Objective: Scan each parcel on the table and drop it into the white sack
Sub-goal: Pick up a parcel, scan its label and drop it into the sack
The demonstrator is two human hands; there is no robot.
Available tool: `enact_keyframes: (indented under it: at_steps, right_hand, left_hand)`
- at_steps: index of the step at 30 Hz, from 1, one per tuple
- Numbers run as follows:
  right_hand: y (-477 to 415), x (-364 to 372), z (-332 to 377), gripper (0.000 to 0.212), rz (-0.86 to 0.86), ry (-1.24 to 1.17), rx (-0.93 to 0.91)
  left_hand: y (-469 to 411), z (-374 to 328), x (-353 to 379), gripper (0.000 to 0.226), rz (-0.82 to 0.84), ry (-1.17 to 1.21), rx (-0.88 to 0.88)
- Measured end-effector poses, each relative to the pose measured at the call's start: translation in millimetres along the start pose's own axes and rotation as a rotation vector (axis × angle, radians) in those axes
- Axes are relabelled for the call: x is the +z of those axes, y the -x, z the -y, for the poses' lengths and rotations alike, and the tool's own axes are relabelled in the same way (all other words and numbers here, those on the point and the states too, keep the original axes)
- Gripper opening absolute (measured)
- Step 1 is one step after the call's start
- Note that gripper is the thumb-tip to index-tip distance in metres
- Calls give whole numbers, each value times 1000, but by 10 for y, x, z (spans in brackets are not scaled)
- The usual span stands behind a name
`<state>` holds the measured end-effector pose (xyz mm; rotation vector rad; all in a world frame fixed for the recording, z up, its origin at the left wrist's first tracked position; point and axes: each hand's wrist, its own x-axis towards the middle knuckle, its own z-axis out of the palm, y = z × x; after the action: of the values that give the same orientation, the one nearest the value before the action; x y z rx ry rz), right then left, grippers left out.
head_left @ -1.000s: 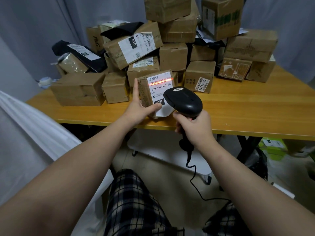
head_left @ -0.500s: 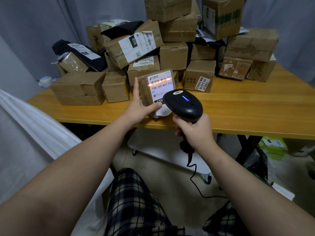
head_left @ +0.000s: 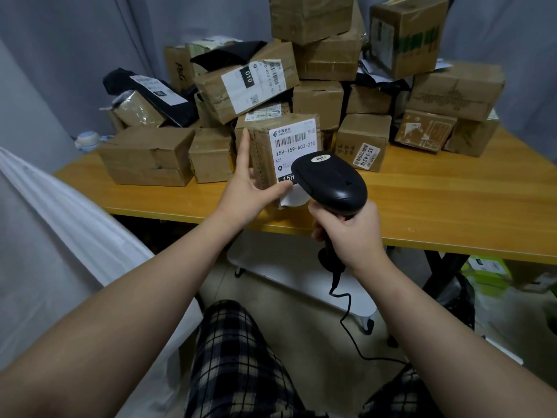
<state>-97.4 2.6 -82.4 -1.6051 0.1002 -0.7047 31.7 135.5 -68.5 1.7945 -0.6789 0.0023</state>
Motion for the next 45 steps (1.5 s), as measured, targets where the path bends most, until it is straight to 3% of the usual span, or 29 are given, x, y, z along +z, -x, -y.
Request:
enact_keyframes:
  at_steps: [8, 14, 17, 20, 23, 28, 32, 36, 42, 45]
  right_hand:
    - [115, 649, 68, 9, 242, -21, 25]
    - [291, 1558, -320, 17, 489, 151, 178]
    - [405, 2021, -530, 22, 642, 296, 166]
    - [487, 2427, -739, 20, 760, 404, 185]
    - [481, 2784, -940, 21, 882, 526, 186]
    - [390, 3140, -1302, 31, 1003, 681, 188]
    - [298, 3114, -1505, 15, 1011, 810, 216]
    - [271, 3081, -1610, 15, 980, 826, 256]
    - [254, 3038, -1517, 14, 935, 801, 225]
    - [176, 2862, -1367, 18, 810, 725, 242]
  left_hand:
    - [525, 172, -776, 115, -161, 43, -85]
    - [1446, 915, -1808, 106, -606, 43, -297]
    - [1904, 1340, -2208, 99, -843, -36, -451]
    - [2137, 1886, -2474, 96, -946, 27, -601]
    - [2124, 2354, -2542, 99, -915, 71, -745]
    - [1910, 2966, -2406, 89, -830, -50, -949]
    - [1887, 3388, -2419, 100, -704, -216, -1157]
    - [1860, 3530, -2415, 83, -610, -440, -1261]
    - [1736, 3179, -2425, 63, -594, -573, -1168]
    - [1623, 2761, -2417, 61, -584, -569, -1004]
